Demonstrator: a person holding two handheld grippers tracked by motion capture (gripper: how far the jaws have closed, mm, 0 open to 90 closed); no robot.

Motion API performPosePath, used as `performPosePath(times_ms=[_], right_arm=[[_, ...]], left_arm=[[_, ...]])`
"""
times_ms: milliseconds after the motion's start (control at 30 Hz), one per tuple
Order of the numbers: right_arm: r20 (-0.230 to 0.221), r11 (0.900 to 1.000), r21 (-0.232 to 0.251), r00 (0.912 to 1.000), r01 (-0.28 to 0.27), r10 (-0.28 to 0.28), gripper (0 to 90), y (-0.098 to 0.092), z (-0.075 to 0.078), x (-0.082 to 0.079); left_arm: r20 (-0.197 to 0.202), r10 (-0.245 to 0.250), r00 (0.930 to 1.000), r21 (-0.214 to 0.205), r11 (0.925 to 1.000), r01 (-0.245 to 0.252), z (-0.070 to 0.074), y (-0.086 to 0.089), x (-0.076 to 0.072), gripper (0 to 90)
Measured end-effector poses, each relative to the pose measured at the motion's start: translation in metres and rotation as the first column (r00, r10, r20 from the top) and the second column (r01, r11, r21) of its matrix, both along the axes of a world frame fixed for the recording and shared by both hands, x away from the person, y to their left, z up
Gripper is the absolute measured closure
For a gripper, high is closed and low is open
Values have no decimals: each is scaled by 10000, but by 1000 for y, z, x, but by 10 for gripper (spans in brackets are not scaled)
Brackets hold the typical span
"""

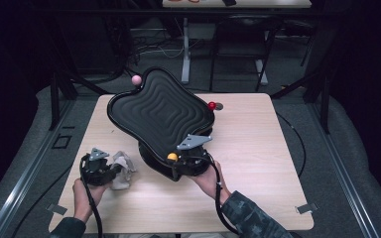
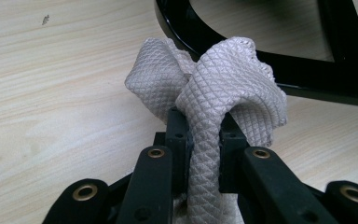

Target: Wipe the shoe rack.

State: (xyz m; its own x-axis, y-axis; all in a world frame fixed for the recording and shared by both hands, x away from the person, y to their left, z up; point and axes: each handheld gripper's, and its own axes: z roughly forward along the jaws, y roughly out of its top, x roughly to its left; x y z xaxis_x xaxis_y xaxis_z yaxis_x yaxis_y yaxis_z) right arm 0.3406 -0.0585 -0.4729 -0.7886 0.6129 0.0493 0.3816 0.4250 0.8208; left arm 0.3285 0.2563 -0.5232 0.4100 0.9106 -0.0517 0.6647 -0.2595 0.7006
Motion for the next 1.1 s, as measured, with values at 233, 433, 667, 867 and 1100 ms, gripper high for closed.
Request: performPosePath(times_ms=[233, 433, 667, 867, 1100], right_arm=[[-85, 9993, -92, 9993, 350, -351, 590, -16, 1, 4], [-166, 9956, -269, 9958, 896, -900, 590, -33, 3, 8], [232, 9927, -114, 9925, 1203, -1200, 585, -29, -2, 7], [362, 9932, -152, 9927, 1156, -1150, 596, -28, -3, 7], [379, 9943, -132, 9937, 1057, -1051, 597, -28, -4, 8]], left_arm=[[18, -51, 10000, 20, 10000, 51, -3, -6, 0, 791], [151, -61, 9999, 33, 10000, 60, -4, -8, 0, 790], [296, -89, 9995, -15, 10000, 89, -5, -16, -1, 790], [488, -178, 9987, 155, 9997, 171, -9, -28, 1, 791], [798, -638, 9948, 199, 9979, 624, -11, -57, 1, 791]])
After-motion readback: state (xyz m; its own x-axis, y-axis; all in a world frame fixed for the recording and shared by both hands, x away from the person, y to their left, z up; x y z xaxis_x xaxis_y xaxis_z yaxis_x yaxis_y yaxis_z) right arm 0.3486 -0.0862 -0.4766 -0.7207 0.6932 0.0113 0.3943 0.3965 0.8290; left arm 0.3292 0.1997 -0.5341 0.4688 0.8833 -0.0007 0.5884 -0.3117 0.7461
